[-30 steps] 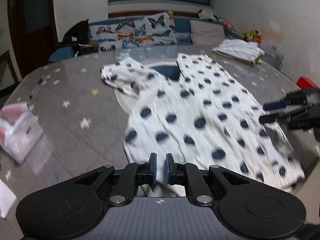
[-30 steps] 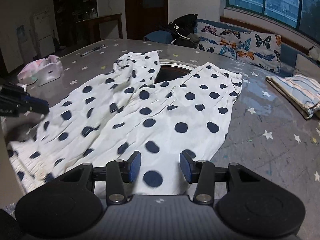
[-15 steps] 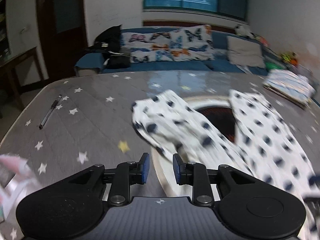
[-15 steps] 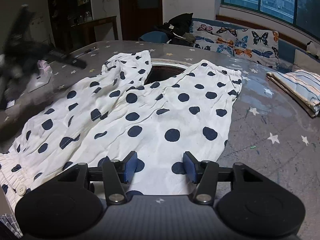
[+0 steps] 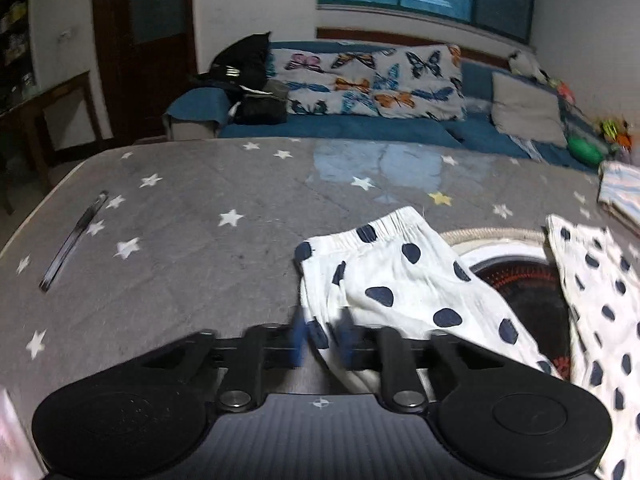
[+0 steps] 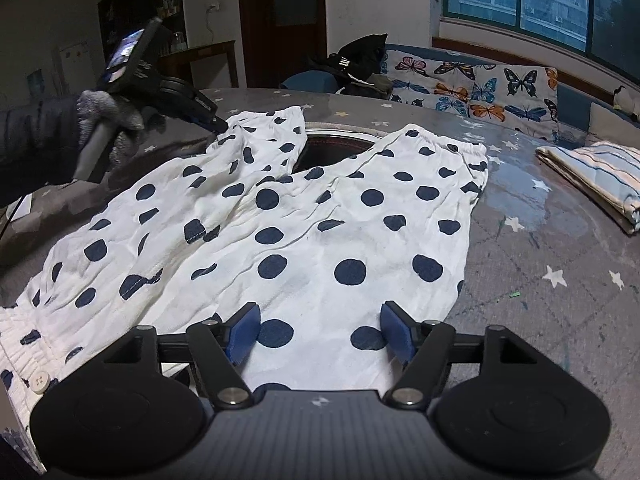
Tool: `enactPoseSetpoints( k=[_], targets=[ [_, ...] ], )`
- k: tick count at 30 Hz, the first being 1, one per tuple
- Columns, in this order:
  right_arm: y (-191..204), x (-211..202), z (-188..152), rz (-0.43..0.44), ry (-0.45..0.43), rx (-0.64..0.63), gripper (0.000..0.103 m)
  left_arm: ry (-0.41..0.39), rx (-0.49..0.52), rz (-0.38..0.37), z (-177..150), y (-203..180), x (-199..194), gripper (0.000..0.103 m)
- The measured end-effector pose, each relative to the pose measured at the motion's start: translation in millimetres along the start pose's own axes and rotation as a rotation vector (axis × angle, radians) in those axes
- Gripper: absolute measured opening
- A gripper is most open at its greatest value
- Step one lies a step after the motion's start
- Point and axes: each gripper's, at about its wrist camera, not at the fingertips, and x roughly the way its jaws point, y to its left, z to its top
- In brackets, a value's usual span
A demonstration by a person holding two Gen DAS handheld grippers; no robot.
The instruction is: Fold clothes
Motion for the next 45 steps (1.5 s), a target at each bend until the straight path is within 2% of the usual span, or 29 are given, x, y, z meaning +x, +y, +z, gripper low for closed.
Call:
enactPoseSetpoints(
  k=[4,9,13,16,18,22,24,28,32,35,37,39,43,45],
  targets=[
    [0,0,-1,-0.001,-0.003,-0.003,0.071,-0.032,0.050,0.048,4,2,1,0.001],
    [0,1,-1,0.001,-0.002,-0.003,0.072,-0.078,0.127,0.163,11,11,3,0.001],
    [0,2,-1,0.002,0.001,-0.010,0.075,-0.052,0.172,0.239,9,17,16,0.001],
    [0,2,0,0.003,0.008,-0.014,0.075,-0.028,0.173,0.259,2,19,21,0.002],
    [0,2,1,0.005,0.016,-0.015,0.075,-0.030,0.144,0.263,1,20,15,0.007],
    [-2,2,5,0.005,0.032,-0.014,0.075,-0.063,0.089,0.235,1,18,-13,0.013],
    [-3,2,7,0.005,0.034,-0.009,0.075,-0.075,0.078,0.178,-3,12,-32,0.013],
    [-6,1,10,-0.004,0.032,0.001,0.075,-0.031,0.068,0.013,-32,-9,-72,0.013],
    [-9,-1,11,-0.012,0.027,0.014,0.075,0.038,0.083,-0.074,-70,-27,-105,0.014],
    [-6,-4,10,-0.012,0.021,0.005,0.075,0.053,0.067,-0.091,-91,-34,-124,0.015],
    [-3,-5,9,-0.008,0.019,0.003,0.075,0.058,0.054,-0.084,-101,-33,-133,0.022],
    [-1,-6,8,-0.006,0.018,0.002,0.075,0.066,0.034,-0.082,-108,-29,-140,0.034],
    [4,-7,5,-0.005,0.019,-0.001,0.075,0.075,0.008,-0.088,-120,-29,-146,0.034],
    [7,-9,4,-0.007,0.017,-0.007,0.075,0.072,-0.001,-0.087,-126,-30,-149,0.027]
  ],
)
